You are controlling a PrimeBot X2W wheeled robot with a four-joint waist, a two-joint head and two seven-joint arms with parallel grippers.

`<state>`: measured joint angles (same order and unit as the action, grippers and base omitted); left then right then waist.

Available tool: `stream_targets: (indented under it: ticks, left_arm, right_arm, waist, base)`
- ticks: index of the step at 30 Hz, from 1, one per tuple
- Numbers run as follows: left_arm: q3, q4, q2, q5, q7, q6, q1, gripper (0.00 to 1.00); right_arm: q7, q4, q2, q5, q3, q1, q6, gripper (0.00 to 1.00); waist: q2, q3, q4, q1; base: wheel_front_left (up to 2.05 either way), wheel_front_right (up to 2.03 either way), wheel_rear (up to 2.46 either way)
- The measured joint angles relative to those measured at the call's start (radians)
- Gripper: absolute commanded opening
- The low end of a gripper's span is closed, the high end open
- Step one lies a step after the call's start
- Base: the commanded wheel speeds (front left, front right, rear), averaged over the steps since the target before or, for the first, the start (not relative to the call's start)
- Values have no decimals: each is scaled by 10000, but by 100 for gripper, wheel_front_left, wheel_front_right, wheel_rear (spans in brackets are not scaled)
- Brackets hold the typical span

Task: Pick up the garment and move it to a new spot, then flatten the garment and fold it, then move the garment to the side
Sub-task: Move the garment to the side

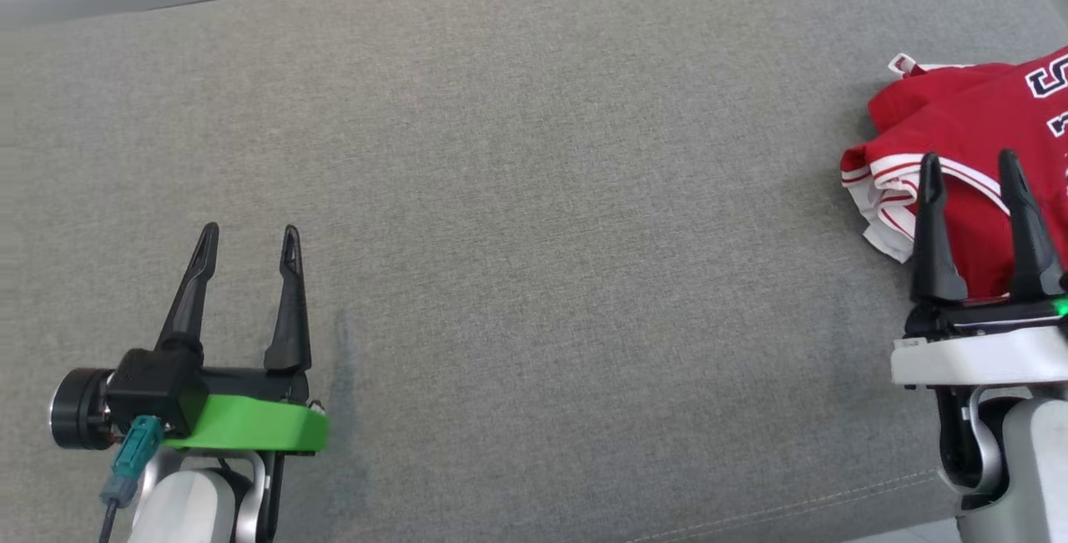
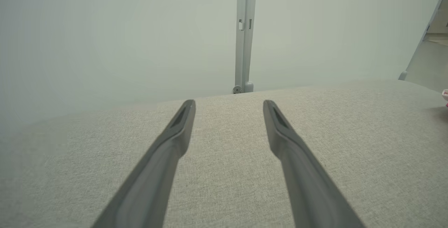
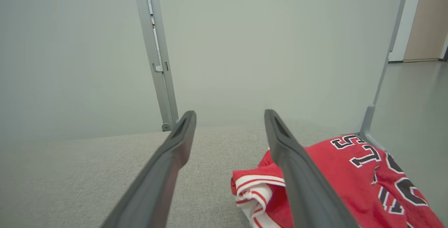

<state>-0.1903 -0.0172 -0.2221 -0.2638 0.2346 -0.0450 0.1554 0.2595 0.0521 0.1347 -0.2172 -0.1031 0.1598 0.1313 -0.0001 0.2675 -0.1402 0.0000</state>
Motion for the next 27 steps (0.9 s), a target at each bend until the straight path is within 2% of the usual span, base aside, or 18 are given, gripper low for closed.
stream_targets:
  ticks: [8,16,27]
  left_arm:
    - [242,77,19,-155,38,-247,-482,100]
    - [198,15,-109,-305,-100,-267,-1058,100]
    - [-67,75,-274,-351,-500,-253,-1723,100]
  right_arm:
    - [-178,44,-274,270,612,-355,0,100]
    - [-364,-245,-355,479,853,-989,0,100]
    - [-706,-151,-443,614,610,-2084,0,100]
  waist:
    - [0,-645,589,0]
    - [0,-1578,1077,0]
    - [1,-2507,1303,0]
  base:
    - [0,0,0]
    - [0,0,0]
    - [0,0,0]
